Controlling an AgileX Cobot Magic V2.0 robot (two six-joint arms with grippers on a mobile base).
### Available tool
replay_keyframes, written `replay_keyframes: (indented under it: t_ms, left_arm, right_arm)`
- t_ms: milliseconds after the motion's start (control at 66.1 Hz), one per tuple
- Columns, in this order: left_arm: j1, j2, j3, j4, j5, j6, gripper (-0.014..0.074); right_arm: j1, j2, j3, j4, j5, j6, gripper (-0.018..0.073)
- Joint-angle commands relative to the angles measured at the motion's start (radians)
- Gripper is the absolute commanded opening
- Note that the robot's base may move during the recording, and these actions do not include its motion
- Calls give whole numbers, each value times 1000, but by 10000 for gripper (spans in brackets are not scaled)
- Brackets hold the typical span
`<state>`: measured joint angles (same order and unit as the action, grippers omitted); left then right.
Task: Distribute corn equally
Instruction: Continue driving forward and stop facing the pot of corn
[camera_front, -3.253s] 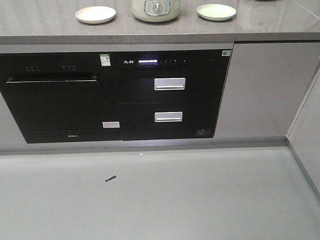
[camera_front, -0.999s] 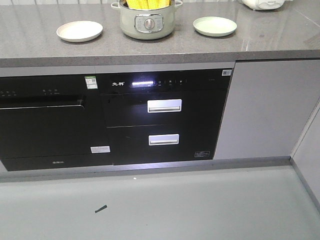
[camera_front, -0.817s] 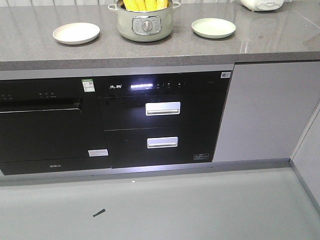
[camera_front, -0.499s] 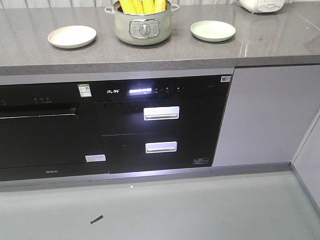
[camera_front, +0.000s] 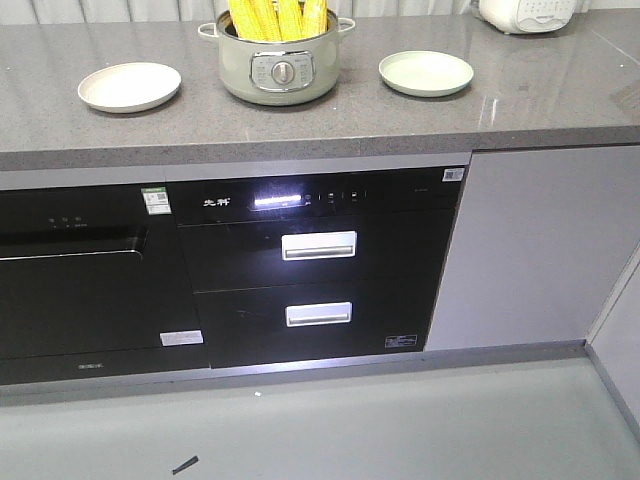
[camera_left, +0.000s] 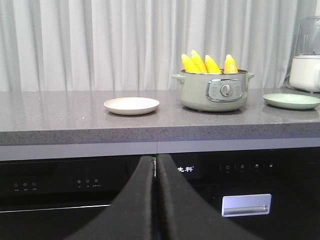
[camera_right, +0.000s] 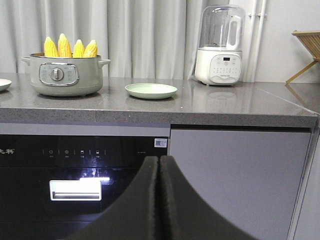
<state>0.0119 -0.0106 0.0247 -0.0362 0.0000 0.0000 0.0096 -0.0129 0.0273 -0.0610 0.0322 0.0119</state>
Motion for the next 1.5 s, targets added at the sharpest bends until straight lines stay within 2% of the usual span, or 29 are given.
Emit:
replay_keyframes:
  t_ms: [0,1483]
  left_arm:
    - [-2,-17,-17,-6,-69,-12,-6]
    - [-2,-17,-17,-6,-69,-12,-6]
  right_arm:
    - [-3,-5,8,-5,-78,-1,-6]
    - [-3,-5,8,-5,-78,-1,-6]
